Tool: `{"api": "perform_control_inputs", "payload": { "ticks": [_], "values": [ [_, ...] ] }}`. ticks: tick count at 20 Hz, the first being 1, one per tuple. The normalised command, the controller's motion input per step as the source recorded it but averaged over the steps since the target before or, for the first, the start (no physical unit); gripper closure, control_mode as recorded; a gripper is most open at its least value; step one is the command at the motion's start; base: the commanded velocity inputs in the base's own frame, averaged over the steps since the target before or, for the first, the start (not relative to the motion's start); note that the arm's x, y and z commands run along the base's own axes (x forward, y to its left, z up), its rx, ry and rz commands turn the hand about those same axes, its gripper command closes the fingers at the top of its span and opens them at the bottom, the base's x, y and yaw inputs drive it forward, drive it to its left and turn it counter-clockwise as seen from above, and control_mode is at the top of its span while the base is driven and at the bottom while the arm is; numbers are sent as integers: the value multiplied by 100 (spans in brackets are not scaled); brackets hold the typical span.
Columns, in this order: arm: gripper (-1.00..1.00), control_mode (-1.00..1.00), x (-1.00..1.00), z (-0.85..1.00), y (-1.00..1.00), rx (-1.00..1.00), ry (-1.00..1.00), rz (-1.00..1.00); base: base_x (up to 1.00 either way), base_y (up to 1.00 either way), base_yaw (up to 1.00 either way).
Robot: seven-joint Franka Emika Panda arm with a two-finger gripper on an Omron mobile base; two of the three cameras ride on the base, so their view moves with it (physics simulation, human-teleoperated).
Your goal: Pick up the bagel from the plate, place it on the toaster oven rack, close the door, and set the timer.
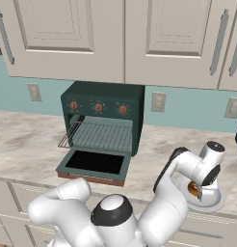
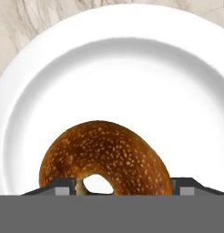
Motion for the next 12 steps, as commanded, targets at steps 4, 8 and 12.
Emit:
{"api": "perform_control_inputs", "payload": {
  "ticks": [4,8,12],
  "values": [
    [100,-100,-11,12,0,0,-14,0,0,0,0],
    [100,-100,-22,49,0,2,-26,0,0,0,0],
    [100,-100,-12,43,0,2,-10,0,0,0,0]
  ]
}}
